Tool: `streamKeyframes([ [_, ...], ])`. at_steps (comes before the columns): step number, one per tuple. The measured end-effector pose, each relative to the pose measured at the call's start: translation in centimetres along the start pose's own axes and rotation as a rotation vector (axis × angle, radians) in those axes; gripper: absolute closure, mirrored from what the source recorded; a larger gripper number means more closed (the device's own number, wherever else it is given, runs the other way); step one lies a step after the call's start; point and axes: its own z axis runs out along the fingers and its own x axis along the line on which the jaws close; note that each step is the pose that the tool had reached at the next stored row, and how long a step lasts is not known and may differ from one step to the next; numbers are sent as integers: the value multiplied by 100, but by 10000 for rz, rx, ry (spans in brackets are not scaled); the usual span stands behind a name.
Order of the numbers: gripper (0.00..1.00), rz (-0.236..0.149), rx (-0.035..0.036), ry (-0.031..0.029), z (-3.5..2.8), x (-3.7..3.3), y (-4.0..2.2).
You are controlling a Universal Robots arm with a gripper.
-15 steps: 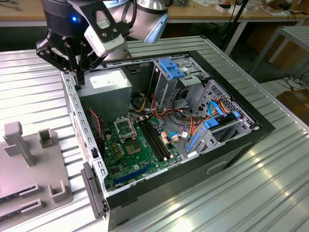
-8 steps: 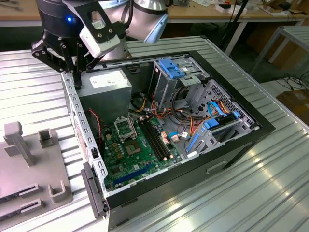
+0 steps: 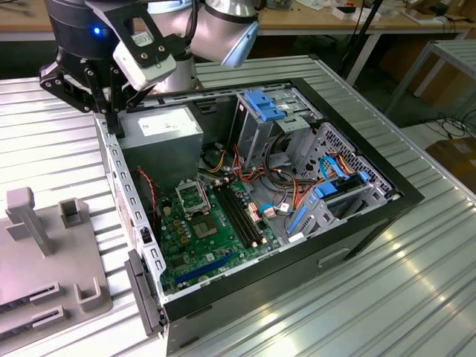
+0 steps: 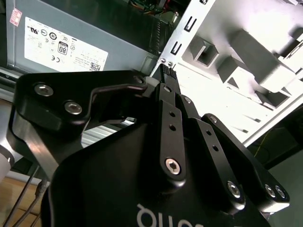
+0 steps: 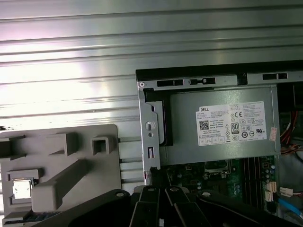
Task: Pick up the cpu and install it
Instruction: 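Reach for the cpu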
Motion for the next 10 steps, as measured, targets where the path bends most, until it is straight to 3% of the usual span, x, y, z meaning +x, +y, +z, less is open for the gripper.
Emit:
streamKeyframes([
  [10, 89, -1, 0, 0, 8, 93, -8],
])
